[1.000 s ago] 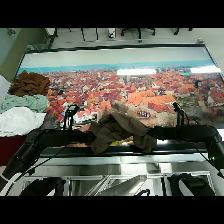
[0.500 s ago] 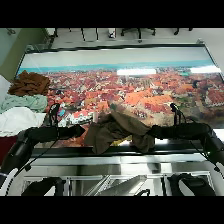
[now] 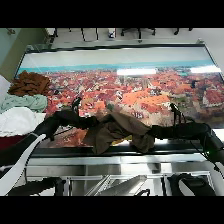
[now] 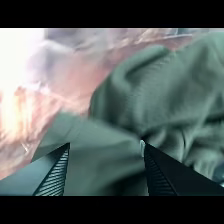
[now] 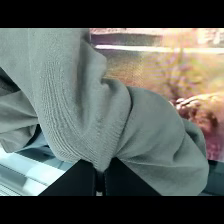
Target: Fold the shirts.
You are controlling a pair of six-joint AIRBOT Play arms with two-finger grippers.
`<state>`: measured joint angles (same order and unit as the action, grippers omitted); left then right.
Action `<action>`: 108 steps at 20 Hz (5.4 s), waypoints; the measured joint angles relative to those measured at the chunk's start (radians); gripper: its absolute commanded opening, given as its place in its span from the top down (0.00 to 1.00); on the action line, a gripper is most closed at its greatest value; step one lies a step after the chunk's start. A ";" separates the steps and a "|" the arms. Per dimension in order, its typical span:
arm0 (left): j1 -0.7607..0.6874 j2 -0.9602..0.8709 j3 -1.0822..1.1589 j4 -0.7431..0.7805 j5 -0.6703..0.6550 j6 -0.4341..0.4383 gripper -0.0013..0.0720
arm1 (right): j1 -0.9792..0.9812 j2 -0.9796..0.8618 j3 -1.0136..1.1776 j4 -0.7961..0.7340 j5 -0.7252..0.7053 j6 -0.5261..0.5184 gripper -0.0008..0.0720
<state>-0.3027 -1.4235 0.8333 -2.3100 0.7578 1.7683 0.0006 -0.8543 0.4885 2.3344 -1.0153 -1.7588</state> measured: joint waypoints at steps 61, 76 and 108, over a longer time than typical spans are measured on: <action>0.228 -0.078 0.588 0.122 0.392 -0.048 0.03 | -0.290 -0.246 0.386 -0.033 -0.322 -0.179 0.09; -0.024 0.171 -0.172 0.003 0.076 -0.112 0.03 | -0.040 -0.297 0.114 0.020 0.057 -0.122 0.03; 0.275 0.278 1.107 0.076 0.431 -0.138 0.95 | -0.392 0.028 1.088 0.092 -0.431 -0.089 0.96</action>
<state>-0.0273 -1.1450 1.9400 -2.2337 1.1885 1.6302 -0.3916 -0.8261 1.5768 2.4264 -1.4467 -1.8477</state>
